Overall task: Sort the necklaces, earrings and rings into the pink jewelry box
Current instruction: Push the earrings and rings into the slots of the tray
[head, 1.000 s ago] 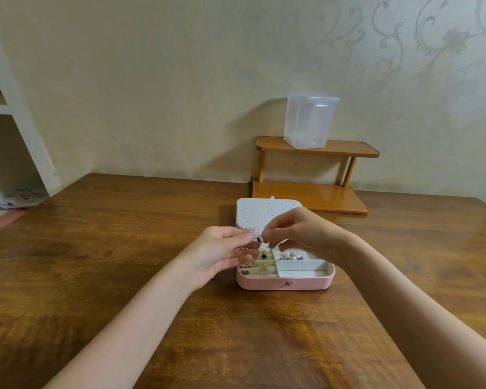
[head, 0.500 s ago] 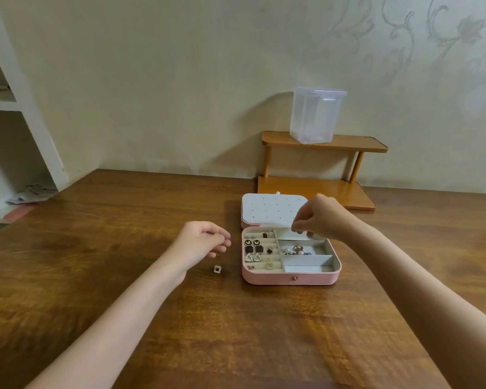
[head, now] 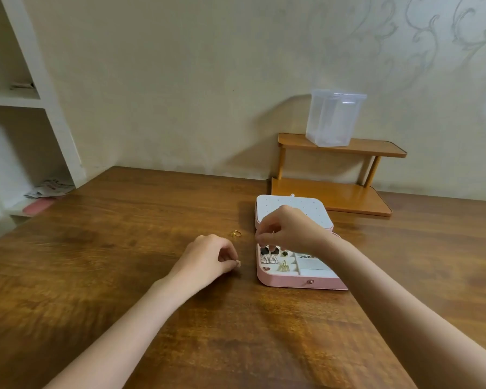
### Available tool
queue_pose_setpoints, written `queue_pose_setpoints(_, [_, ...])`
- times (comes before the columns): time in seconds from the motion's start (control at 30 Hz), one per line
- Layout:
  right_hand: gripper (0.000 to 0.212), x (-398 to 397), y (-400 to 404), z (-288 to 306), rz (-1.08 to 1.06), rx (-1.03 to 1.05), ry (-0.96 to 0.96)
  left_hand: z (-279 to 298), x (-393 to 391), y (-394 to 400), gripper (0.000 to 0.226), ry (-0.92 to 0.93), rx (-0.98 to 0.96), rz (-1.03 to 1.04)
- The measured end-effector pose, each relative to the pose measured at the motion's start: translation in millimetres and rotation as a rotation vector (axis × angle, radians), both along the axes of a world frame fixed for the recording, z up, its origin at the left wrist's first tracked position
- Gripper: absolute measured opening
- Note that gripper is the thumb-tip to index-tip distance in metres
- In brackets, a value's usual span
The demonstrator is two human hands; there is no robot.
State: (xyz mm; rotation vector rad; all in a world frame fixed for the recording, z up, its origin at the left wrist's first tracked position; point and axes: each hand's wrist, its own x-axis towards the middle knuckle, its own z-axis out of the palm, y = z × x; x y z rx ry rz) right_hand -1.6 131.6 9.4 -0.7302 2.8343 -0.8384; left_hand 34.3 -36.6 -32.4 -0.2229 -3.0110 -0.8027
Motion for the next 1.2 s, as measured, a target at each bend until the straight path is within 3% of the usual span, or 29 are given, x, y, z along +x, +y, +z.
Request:
queue_pose_setpoints(0.27, [0.008,3,6,6,-0.025,-0.231,-0.073,26,-5,19,0.002,-0.059,0.542,0.038])
queue_pose_setpoints(0.43, [0.006,8,25,5,-0.120,-0.514,-0.350,24,-2,27,0.006,-0.233,0.843,0.056])
queue_pose_setpoints(0.6, [0.006,10,29,0,-0.131,-0.537,-0.388,25,0,30,0.012,-0.246,0.878,0.044])
queue_pose_setpoints(0.7, [0.007,10,31,-2,-0.157,-0.582,-0.388,26,0,31,0.012,-0.188,0.786,0.029])
queue_pose_setpoints(0.87, [0.010,10,31,0,-0.122,-0.695,-0.468,25,-1,30,0.010,-0.088,0.805,0.046])
queue_pose_setpoints(1.2, [0.007,10,31,2,-0.112,-0.656,-0.418,22,-7,34,0.011,0.086,0.704,-0.072])
